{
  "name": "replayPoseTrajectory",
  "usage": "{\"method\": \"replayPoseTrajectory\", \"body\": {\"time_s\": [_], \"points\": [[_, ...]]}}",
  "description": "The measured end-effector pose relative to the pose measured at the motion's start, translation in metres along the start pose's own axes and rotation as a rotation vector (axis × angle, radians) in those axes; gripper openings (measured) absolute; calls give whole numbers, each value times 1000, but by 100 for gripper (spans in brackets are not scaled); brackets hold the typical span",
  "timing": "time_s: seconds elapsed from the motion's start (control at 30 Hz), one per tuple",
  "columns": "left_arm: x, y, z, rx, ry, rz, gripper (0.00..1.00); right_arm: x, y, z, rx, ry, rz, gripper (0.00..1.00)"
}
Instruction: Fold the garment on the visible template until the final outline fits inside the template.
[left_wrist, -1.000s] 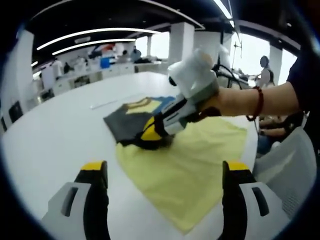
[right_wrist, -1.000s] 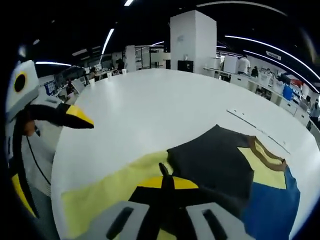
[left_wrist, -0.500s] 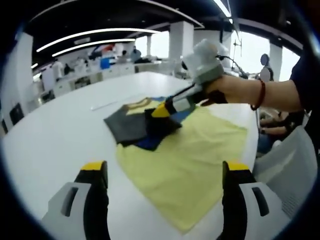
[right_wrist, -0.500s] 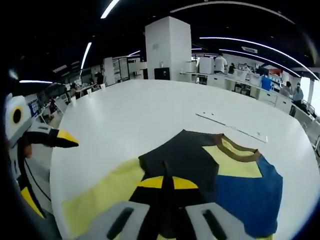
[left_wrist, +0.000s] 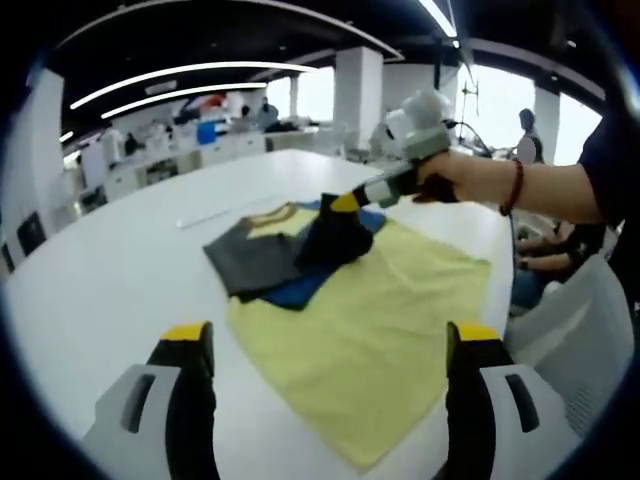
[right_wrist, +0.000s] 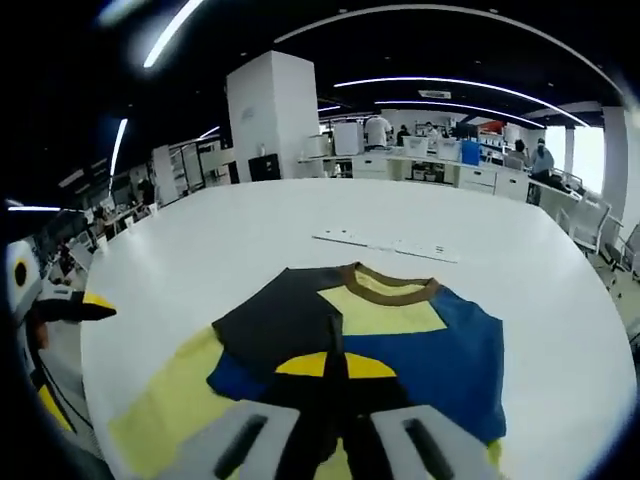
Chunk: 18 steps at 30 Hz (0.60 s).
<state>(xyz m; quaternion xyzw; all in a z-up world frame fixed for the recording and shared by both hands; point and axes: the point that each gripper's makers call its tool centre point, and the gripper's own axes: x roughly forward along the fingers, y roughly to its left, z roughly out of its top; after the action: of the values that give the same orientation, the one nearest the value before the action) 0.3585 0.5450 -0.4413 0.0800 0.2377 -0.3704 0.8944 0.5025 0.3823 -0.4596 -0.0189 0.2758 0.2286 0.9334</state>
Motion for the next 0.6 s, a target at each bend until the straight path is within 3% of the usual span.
{"method": "replayPoseTrajectory", "body": {"time_s": [0.37, 0.6], "points": [[0, 0, -3, 2, 13, 3, 92, -10, -35, 2, 40, -19, -85, 0], [1, -1, -4, 4, 19, 1, 91, -19, -52, -10, 50, 5, -135, 0]]}}
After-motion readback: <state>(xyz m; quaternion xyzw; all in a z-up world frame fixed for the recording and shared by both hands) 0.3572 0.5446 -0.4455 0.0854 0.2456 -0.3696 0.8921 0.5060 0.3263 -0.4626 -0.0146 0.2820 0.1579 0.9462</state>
